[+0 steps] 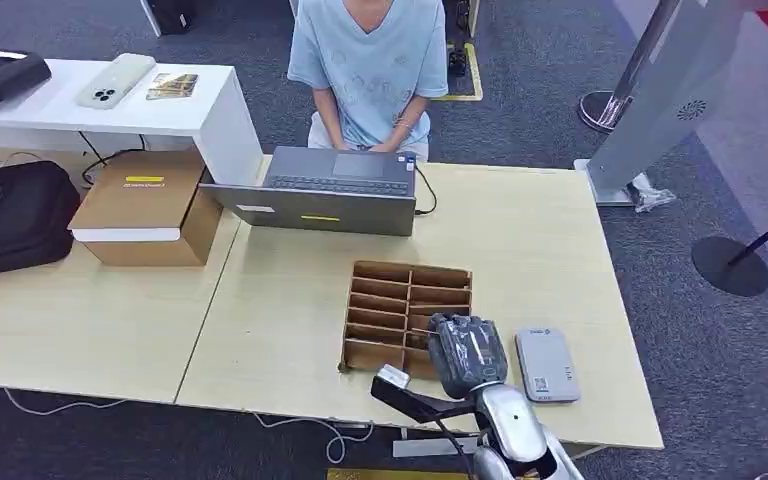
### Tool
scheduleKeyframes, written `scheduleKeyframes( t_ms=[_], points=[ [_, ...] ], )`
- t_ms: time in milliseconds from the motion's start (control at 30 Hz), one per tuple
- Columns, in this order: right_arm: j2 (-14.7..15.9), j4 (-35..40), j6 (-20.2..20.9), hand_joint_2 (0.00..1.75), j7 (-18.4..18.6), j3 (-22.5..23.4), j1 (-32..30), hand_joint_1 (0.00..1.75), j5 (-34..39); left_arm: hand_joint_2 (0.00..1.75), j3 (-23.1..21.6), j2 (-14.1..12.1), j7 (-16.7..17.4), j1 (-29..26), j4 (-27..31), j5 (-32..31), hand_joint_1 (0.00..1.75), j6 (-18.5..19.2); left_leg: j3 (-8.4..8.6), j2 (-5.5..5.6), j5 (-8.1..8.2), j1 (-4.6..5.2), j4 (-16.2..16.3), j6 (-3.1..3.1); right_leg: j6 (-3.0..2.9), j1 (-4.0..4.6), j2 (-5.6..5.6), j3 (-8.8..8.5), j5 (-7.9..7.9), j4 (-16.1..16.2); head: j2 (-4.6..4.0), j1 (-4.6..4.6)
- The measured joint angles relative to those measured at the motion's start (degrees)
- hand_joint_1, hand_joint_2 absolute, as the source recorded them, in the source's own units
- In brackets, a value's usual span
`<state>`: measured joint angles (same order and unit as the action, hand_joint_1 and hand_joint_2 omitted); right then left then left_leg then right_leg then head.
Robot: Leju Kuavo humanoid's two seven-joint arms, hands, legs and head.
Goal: Pass the card to the sensor for recognition and then transmit it.
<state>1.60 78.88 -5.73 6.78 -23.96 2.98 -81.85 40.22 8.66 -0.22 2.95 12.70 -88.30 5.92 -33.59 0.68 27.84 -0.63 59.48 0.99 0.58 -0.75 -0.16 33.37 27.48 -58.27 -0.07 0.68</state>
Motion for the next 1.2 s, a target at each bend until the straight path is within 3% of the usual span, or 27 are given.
scheduleKeyframes(
  t_ms=[267, 633, 833, 1200],
  points=[
    [-0.02, 0.26, -0.52, 1.75, -2.39, 0.04, -0.15, 1.75, 3.75, 0.00, -0.04, 0.00, -0.09, 0.00, 0.00, 0.00, 0.00, 0.02, 0.00, 0.00, 0.00, 0.00, 0.00, 0.00, 0.00, 0.00, 0.00, 0.00, 0.00, 0.00, 0.00, 0.00],
    [0.83, 10.55, -0.59, 1.75, -15.21, 1.75, -2.70, 1.75, 26.85, 0.00, -0.04, -0.15, -0.89, -0.04, 0.00, 0.02, 0.00, 0.02, -0.02, -0.01, 0.00, 0.00, 0.00, 0.00, 0.00, 0.00, 0.02, 0.04, 0.01, 0.00, 0.00, 0.00],
    [2.14, 15.47, 1.18, 1.75, -19.75, 2.53, -3.38, 1.75, 34.91, 0.00, -0.04, -0.15, -0.92, -0.04, 0.00, 0.02, 0.00, 0.02, -0.02, -0.01, 0.00, 0.00, 0.00, 0.00, 0.00, 0.00, 0.02, 0.03, 0.01, 0.00, 0.00, 0.00],
    [2.99, 18.93, 2.36, 1.75, -26.16, 2.67, -1.62, 1.75, 40.20, 0.00, -0.33, -0.15, -0.92, 0.00, 0.00, 0.00, 0.00, 0.13, -0.03, -0.02, 0.00, 0.00, 0.00, 0.00, -0.01, 0.00, 0.05, 0.04, 0.00, -0.01, 0.00, 0.00]
  ],
)
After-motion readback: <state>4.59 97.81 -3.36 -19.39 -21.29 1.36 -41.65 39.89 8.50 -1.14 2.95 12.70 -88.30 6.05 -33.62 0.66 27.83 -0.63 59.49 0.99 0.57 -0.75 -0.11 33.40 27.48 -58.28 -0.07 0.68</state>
